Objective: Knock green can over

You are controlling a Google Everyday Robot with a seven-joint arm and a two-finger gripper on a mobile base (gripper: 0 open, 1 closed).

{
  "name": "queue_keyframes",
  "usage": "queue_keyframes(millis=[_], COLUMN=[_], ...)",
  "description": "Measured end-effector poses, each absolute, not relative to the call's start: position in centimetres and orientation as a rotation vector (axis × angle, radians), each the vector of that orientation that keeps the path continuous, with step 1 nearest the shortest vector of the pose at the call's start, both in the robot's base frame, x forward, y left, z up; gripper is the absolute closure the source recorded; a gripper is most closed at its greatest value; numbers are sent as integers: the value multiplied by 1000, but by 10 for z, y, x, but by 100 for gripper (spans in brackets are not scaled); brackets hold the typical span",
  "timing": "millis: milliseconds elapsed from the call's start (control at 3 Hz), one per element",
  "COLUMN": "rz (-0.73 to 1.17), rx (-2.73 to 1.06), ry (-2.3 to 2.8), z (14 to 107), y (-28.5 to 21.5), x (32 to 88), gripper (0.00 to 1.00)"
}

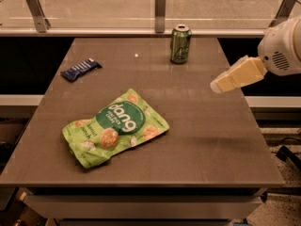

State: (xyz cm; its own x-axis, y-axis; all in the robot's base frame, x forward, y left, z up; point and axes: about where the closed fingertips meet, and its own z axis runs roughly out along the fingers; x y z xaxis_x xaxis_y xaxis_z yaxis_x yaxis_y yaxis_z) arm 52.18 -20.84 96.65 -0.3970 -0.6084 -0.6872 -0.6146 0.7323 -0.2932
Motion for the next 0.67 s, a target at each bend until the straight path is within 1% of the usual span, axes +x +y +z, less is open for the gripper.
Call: queue_keyframes(millis=[333, 667], rz=[-21, 14], rx=[-791, -696], ry=[2152, 2183], z=[954, 954], y=[-209, -210], x=[533, 533], gripper=[0, 0])
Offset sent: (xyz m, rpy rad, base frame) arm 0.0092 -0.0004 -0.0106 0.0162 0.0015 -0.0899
